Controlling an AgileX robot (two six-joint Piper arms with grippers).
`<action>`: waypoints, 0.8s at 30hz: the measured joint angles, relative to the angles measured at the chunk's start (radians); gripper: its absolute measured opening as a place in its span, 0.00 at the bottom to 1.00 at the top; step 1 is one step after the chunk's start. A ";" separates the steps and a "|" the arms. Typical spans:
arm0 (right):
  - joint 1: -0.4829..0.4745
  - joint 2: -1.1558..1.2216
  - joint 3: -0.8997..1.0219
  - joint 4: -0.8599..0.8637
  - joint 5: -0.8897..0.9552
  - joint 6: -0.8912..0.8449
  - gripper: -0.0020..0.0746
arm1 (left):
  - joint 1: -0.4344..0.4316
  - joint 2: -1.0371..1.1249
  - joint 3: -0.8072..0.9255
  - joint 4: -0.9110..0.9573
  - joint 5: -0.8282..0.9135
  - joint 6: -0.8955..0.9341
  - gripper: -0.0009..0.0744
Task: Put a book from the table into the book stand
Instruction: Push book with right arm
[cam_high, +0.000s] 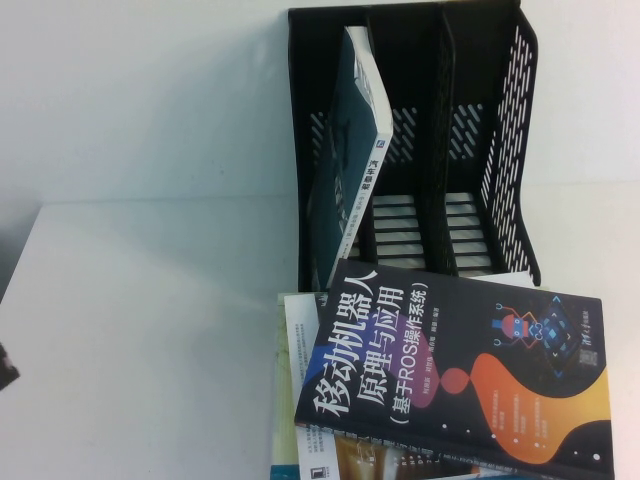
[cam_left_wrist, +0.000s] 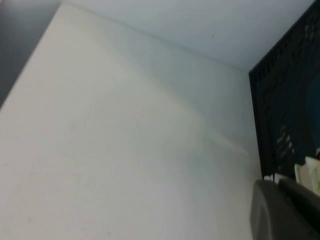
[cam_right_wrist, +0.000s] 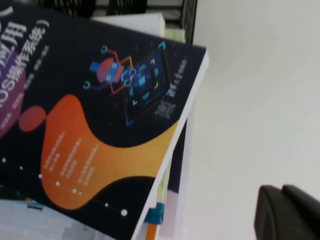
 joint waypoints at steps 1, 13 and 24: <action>0.000 0.031 -0.004 0.009 0.009 -0.016 0.02 | 0.000 0.027 0.000 -0.040 0.000 0.041 0.01; 0.042 0.399 -0.050 0.117 -0.044 -0.117 0.02 | 0.004 0.320 0.000 -0.561 -0.001 0.624 0.01; 0.048 0.559 -0.050 0.210 -0.167 -0.171 0.02 | 0.386 0.495 -0.007 -1.093 0.393 1.117 0.01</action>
